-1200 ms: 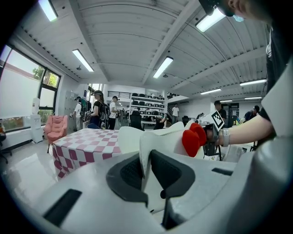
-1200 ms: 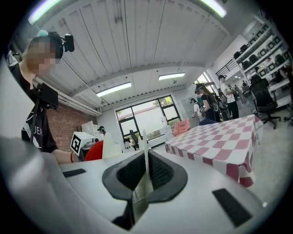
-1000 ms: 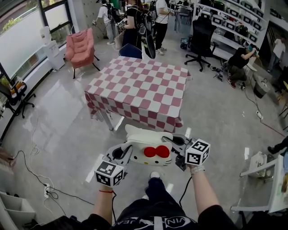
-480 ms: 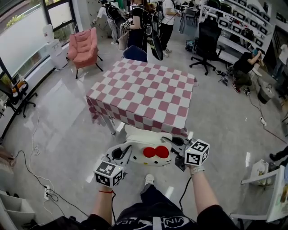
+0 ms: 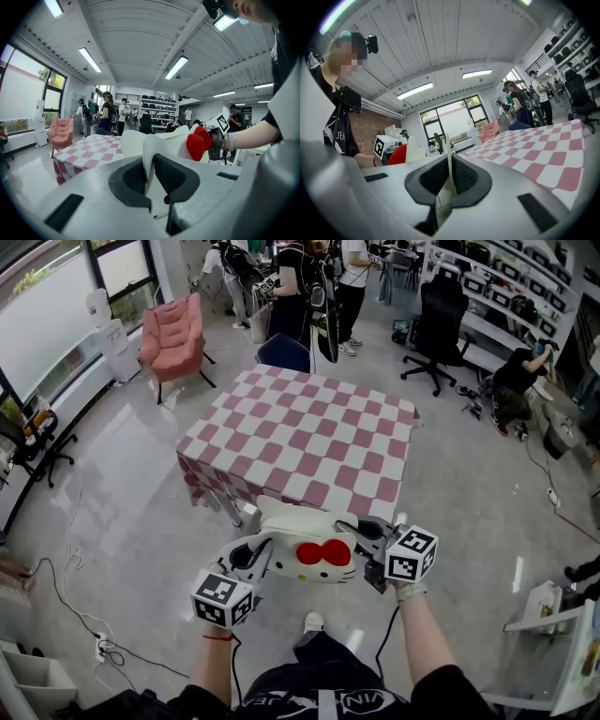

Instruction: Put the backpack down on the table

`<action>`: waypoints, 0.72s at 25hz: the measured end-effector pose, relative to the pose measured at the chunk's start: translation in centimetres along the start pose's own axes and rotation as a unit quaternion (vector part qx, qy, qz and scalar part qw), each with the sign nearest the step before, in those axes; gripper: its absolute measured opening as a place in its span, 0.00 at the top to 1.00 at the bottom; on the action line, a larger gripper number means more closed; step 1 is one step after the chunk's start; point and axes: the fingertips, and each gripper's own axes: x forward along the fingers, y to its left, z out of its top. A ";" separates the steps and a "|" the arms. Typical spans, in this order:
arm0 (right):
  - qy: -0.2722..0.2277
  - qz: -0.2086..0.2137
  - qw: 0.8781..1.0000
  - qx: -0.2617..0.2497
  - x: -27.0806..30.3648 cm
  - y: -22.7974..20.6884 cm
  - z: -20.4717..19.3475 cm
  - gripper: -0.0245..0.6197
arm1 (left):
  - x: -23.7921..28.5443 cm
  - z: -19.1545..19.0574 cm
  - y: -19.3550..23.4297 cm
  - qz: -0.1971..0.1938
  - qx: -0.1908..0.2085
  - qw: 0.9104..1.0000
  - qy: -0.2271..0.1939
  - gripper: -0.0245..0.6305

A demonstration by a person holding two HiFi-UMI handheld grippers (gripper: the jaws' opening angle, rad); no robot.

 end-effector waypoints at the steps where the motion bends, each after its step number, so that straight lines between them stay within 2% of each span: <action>1: -0.001 0.001 1.000 0.000 0.2 -0.6 -0.1 0.95 | 0.5 -0.1 0.2 0.000 0.002 1.000 -0.001 0.90; 18: -0.009 0.010 1.000 0.003 5.8 -10.2 4.2 0.95 | 9.1 3.5 7.6 0.011 0.009 1.000 -0.009 0.90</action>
